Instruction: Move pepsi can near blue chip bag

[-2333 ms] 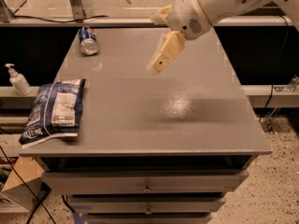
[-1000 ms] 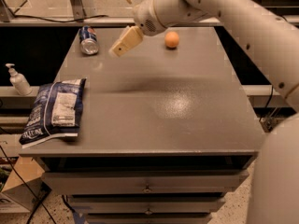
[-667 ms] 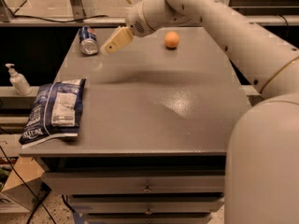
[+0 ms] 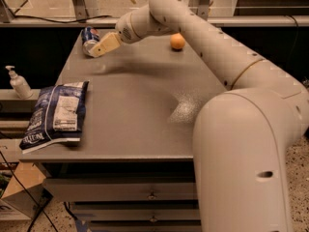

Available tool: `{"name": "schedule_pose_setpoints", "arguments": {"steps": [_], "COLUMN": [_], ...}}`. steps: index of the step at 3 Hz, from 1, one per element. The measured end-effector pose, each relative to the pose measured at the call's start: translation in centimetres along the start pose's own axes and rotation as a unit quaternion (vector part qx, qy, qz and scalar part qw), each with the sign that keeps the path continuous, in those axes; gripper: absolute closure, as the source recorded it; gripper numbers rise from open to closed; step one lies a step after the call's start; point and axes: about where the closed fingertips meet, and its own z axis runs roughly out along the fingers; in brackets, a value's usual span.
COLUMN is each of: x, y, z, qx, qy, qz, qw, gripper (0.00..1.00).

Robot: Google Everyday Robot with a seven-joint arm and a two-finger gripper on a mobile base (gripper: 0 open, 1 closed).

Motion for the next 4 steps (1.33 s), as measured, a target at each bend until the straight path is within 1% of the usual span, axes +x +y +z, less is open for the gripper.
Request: {"name": "schedule_pose_setpoints", "arguments": {"steps": [1,2,3,4], "x": [-0.3,-0.9,-1.3,-1.4], "y": [0.1,0.9,1.7,1.8], "z": [3.4,6.2,8.4,9.7], "qx": [-0.014,-0.032,-0.047,-0.047], "qy": [-0.007,-0.010,-0.009,-0.015], "qz": [0.014,0.019,0.023,0.038], "qw": [0.9998,0.9993,0.9986,0.9981], "gripper": [0.00,0.00,0.04,0.21]}}
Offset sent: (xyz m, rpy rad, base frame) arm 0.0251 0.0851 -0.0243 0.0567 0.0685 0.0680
